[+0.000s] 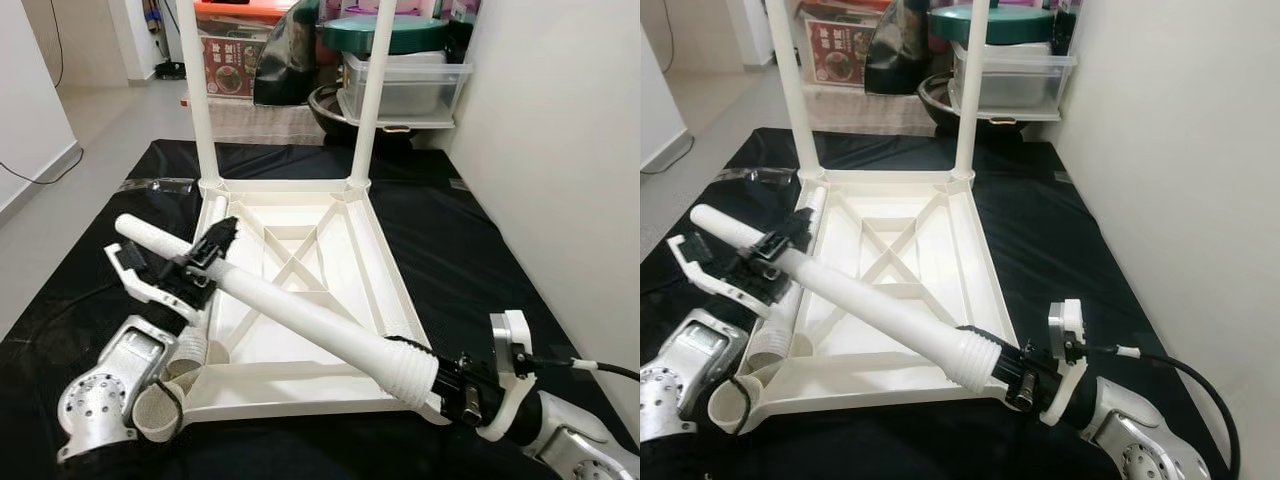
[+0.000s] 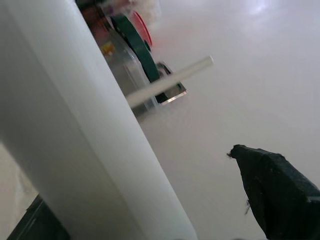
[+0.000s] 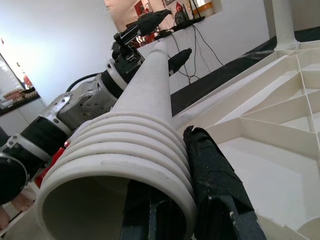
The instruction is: Building children table
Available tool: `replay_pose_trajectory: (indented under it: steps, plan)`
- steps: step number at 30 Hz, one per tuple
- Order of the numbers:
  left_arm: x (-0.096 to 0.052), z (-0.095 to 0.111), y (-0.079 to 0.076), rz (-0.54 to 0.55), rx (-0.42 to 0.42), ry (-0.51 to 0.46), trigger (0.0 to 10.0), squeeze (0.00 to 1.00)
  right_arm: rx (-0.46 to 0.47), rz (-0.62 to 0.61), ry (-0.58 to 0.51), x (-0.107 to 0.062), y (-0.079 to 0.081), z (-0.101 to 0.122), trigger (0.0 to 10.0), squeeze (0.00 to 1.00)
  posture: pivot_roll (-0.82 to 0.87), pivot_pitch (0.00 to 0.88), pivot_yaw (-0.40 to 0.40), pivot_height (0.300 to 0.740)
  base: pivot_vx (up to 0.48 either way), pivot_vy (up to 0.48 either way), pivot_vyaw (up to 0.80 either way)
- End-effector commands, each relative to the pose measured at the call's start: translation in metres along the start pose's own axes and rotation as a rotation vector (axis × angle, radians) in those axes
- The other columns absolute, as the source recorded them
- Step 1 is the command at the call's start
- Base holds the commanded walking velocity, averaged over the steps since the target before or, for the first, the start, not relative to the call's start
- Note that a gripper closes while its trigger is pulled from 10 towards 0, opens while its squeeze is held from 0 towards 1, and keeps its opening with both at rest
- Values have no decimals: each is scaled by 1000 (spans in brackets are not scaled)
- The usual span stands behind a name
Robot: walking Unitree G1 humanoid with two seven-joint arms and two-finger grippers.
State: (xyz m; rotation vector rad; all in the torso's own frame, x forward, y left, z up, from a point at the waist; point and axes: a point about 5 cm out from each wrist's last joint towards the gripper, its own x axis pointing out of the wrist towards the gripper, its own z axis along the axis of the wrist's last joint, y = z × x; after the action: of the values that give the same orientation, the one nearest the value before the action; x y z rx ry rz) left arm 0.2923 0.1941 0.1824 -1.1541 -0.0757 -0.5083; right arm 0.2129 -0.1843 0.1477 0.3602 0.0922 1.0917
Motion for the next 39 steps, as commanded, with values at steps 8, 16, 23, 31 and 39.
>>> replay_pose_trajectory:
  steps: [8, 16, 23, 31, 39]
  plan:
    - [3, 17, -8, -48, 20, -44, 0, 0, 33, 27, 45, -2, 1, -7, 0, 0, 74, 0, -74, 740, 0, 0, 0]
    - [6, 8, -10, -83, -17, -23, 0, 0, 34, 44, 46, 2, 1, -9, 0, 0, 68, 0, -74, 740, 0, 0, 0]
    - [10, 2, -18, -135, -88, -25, 0, 0, 29, 58, 33, 2, 0, -5, 0, 0, 68, 0, -77, 740, 0, 0, 0]
    - [12, 3, -29, -185, -109, -20, 0, 0, 22, 22, 142, 2, -1, -16, 10000, 0, 68, 0, -78, 740, 0, 0, 0]
    - [16, 12, -28, -149, -94, -38, 10000, 0, 35, -38, 145, -10, -14, -13, 10000, 1000, 67, 0, -77, 740, 0, 0, 0]
